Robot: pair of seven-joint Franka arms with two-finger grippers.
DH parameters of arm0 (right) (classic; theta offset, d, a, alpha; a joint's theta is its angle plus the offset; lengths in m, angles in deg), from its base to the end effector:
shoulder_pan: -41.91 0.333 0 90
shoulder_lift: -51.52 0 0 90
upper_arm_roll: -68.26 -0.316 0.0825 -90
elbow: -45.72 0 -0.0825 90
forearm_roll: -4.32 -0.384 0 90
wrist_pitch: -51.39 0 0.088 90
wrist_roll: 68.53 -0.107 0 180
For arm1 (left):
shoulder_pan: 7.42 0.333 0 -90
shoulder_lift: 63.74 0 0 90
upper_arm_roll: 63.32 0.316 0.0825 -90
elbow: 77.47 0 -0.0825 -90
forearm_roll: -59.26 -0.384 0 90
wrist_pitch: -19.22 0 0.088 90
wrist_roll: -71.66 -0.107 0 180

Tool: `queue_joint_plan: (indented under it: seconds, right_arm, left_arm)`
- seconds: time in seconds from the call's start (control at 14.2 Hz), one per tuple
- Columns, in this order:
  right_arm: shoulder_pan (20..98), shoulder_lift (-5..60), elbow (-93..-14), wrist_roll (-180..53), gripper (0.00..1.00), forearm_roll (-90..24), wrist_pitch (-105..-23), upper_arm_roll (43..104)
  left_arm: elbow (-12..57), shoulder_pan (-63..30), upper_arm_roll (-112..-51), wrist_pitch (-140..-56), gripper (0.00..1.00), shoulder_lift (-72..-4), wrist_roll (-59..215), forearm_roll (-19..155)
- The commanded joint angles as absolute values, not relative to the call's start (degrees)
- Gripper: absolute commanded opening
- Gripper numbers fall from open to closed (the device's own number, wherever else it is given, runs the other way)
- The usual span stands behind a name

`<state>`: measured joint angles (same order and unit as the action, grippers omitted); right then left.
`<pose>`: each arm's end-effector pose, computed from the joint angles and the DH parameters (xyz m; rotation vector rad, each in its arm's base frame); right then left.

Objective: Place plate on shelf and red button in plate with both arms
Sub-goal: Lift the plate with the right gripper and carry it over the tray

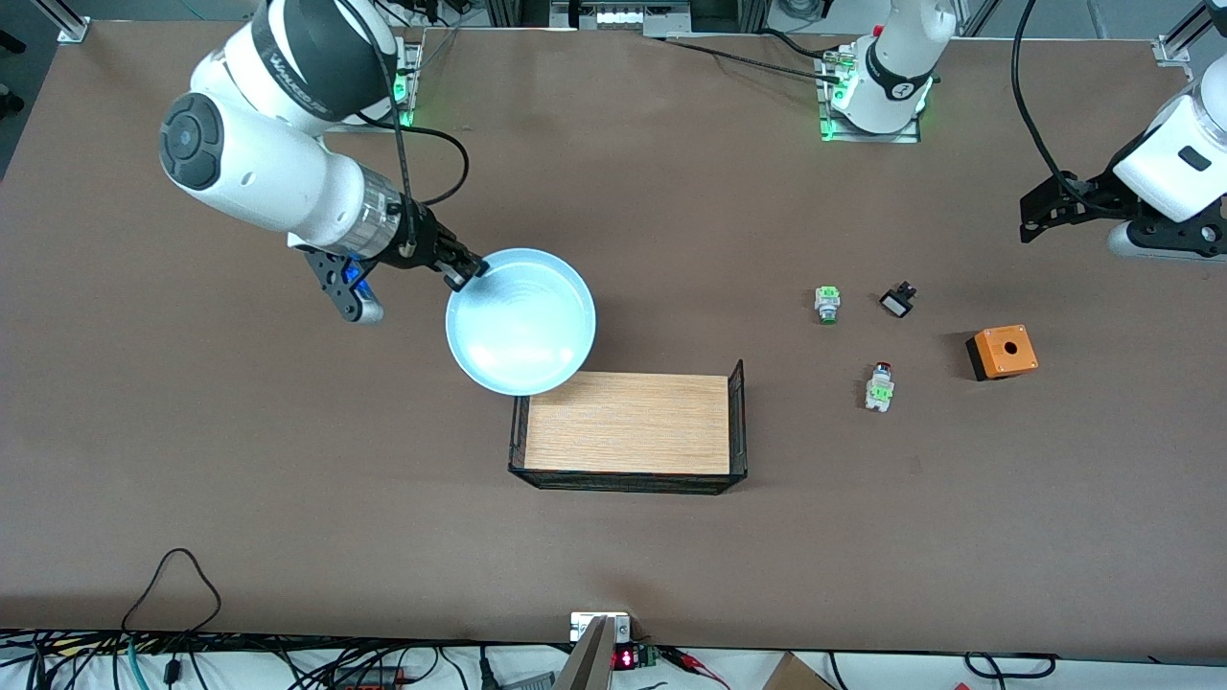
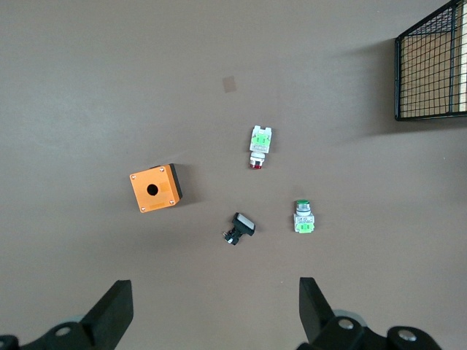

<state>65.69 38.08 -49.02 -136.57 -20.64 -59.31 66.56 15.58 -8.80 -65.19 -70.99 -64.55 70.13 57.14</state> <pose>0.5649 0.2997 0.4831 -2.5252 1.2058 0.3899 0.5484 -0.0273 0.6076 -3.1004 0.1306 0.0541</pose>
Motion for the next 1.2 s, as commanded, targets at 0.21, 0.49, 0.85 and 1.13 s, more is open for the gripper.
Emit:
queue_joint_plan:
  seconds: [0.21, 0.49, 0.85, 1.13]
  right_arm:
    - [69.85, 34.82, -47.01, -142.97, 0.00, -21.60, -66.38, 66.94]
    - [72.05, 32.46, -45.09, -146.22, 0.00, -21.60, -70.16, 66.94]
    - [73.72, 27.89, -42.00, -147.46, 0.00, -21.52, -73.41, 66.94]
    - [74.51, 26.13, -41.91, -147.28, 0.00, -21.52, -76.49, 66.94]
  left_arm:
    - [13.94, -8.65, -65.25, -69.64, 1.00, -64.09, 70.25, 56.36]
    - [13.94, -8.65, -65.25, -69.64, 1.00, -64.09, 70.25, 56.36]
    - [13.94, -8.65, -65.25, -69.64, 1.00, -64.09, 70.25, 56.36]
    - [13.94, -8.65, -65.25, -69.64, 1.00, -64.09, 70.16, 56.36]
